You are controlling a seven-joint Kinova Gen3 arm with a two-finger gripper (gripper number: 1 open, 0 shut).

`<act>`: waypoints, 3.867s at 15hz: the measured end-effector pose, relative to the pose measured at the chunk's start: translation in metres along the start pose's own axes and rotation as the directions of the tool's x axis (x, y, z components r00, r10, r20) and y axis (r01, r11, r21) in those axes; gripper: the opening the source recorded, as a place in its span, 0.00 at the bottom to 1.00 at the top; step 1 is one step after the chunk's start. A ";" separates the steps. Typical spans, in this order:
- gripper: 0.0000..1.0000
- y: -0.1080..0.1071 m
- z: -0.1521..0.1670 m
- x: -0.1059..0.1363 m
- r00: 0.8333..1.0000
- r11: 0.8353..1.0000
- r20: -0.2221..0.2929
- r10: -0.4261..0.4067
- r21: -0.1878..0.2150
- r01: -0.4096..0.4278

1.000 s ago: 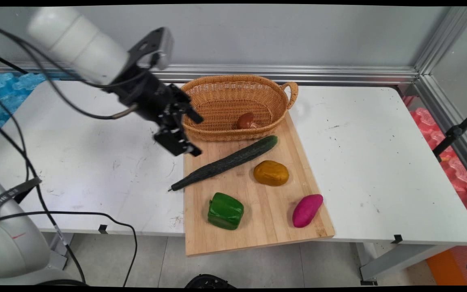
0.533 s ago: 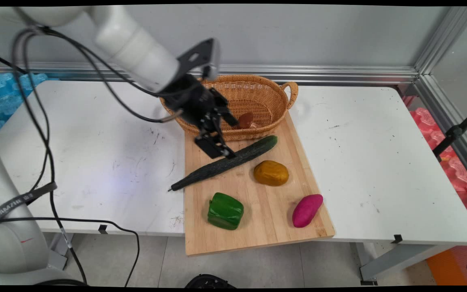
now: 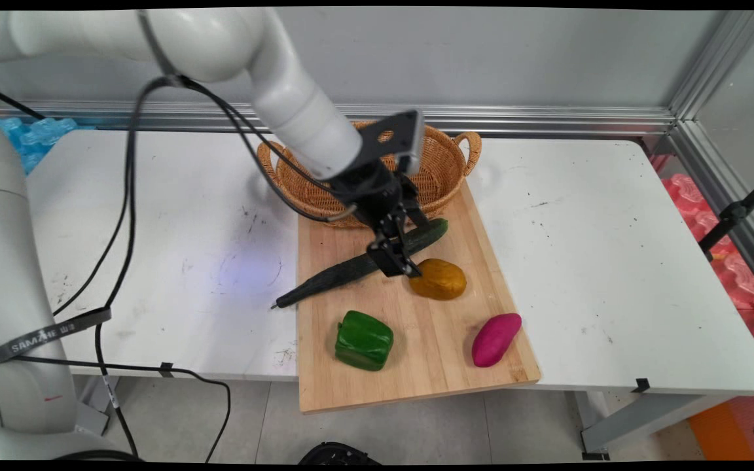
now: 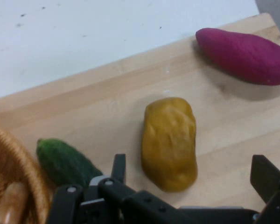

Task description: Pick up the potato from the cutting board, then place the picked object in the vegetable basket

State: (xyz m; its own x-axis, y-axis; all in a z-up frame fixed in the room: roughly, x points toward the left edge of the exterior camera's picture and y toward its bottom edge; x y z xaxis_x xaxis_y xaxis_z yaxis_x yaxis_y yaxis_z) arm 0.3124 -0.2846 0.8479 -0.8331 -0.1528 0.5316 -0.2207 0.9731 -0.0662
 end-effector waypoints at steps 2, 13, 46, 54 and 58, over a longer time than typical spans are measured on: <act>1.00 -0.005 0.015 0.003 1.000 1.000 0.013 0.015 -0.009 -0.015; 0.00 -0.026 0.078 0.017 0.996 0.997 0.079 0.047 -0.064 -0.042; 0.00 -0.133 -0.112 -0.017 0.911 0.867 -0.088 -0.404 0.280 0.412; 0.00 -0.187 -0.065 -0.037 0.935 0.896 -0.014 -0.353 0.281 0.343; 0.00 -0.204 -0.040 -0.045 0.942 0.911 0.025 -0.334 0.266 0.315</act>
State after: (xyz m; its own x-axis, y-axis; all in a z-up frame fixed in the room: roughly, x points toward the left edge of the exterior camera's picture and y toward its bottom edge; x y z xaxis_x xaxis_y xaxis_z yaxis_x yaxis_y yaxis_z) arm 0.4158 -0.4695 0.8713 -0.7243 -0.4729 0.5018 -0.5987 0.7923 -0.1175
